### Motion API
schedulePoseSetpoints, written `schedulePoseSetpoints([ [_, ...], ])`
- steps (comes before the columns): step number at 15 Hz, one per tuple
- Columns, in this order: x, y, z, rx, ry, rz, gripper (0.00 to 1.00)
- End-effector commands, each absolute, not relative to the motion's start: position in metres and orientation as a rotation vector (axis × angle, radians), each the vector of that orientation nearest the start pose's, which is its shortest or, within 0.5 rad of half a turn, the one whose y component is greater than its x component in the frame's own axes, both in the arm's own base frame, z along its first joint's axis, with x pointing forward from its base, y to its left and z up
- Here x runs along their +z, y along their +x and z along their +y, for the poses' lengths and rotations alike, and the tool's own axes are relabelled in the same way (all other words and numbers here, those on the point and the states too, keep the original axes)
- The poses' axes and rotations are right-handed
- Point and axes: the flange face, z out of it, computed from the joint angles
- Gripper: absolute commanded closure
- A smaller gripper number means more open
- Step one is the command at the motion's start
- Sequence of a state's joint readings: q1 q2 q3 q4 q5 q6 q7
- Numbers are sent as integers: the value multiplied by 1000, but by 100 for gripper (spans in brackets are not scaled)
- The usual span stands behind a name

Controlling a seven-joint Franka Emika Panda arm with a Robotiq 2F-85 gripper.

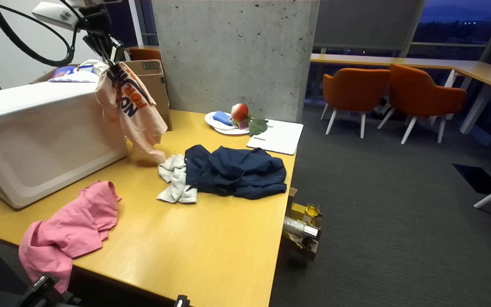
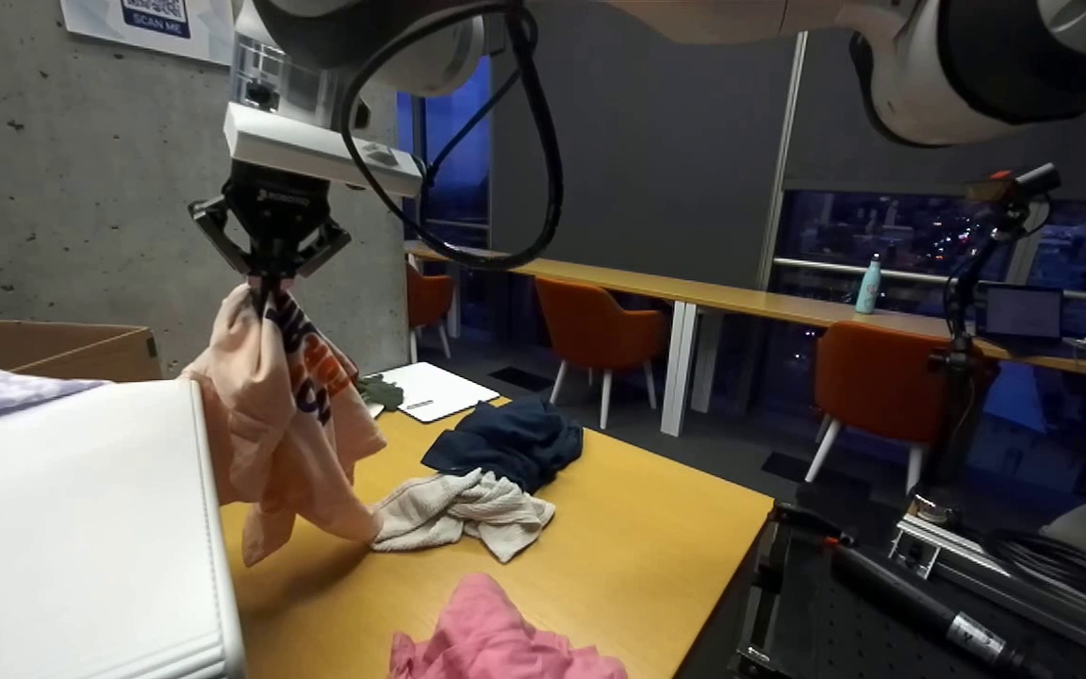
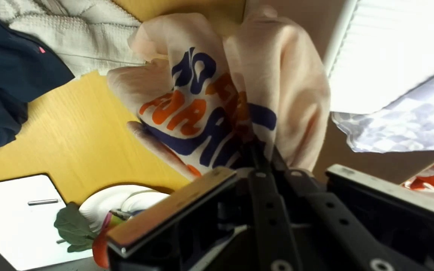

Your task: Pick up the pink shirt and move it to the bottom left side of the table, pick up the dark blue shirt and move it to the top right side on the table, pick up the peach shirt and move it to the top left side of the table, pick up the white towel and move it to the bottom right side of the table

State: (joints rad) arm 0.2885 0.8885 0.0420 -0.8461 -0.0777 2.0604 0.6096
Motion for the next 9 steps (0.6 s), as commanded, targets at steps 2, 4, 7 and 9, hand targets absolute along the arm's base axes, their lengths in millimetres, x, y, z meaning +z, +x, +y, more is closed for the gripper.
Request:
schedulePoseSetpoints([
  [2, 359, 776, 237, -353, -2971, 402, 99],
  [4, 326, 776, 239, -292, -2982, 393, 99],
  [7, 282, 770, 255, -213, -3003, 343, 99],
  [9, 261, 765, 267, -172, -3007, 311, 99],
])
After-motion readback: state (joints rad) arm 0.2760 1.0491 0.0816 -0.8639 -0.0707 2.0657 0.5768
